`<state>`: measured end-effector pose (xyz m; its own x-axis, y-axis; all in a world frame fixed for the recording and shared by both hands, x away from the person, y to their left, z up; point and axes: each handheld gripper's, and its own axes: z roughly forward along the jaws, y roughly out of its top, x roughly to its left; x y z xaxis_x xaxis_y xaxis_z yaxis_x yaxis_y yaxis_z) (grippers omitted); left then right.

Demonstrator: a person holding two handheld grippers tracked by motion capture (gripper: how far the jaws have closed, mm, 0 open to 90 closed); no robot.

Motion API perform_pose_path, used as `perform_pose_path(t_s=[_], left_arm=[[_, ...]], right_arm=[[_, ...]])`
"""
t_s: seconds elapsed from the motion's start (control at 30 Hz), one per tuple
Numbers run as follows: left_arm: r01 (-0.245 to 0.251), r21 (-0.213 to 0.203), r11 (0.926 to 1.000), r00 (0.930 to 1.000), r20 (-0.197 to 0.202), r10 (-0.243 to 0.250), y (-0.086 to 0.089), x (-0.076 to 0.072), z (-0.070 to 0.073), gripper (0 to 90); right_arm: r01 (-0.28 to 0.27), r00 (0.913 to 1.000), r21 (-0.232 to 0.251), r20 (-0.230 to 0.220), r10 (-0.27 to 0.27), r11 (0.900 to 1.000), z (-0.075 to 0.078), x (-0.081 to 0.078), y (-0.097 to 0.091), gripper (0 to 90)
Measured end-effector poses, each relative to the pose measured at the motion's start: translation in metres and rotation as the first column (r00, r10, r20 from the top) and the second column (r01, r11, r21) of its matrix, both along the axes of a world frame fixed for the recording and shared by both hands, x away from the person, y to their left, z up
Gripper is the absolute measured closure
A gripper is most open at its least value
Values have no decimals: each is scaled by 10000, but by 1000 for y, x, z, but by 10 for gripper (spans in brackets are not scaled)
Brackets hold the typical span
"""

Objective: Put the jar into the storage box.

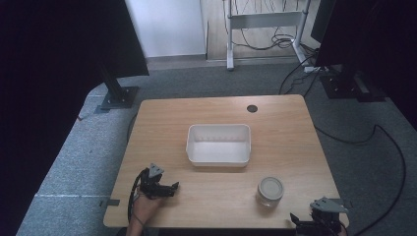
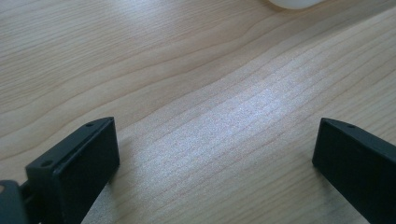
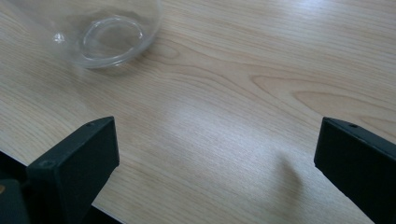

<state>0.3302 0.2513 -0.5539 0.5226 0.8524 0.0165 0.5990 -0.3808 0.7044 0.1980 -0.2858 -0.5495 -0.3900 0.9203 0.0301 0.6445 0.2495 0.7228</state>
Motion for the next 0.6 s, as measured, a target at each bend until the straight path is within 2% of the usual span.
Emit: perform_pose_path(t_s=[0.6], left_arm=[[49,21,10000,10000,-9,-49,0,0,0,0]], right_arm=[[-580,9981,62,192,579,9983,6,7,13,0]])
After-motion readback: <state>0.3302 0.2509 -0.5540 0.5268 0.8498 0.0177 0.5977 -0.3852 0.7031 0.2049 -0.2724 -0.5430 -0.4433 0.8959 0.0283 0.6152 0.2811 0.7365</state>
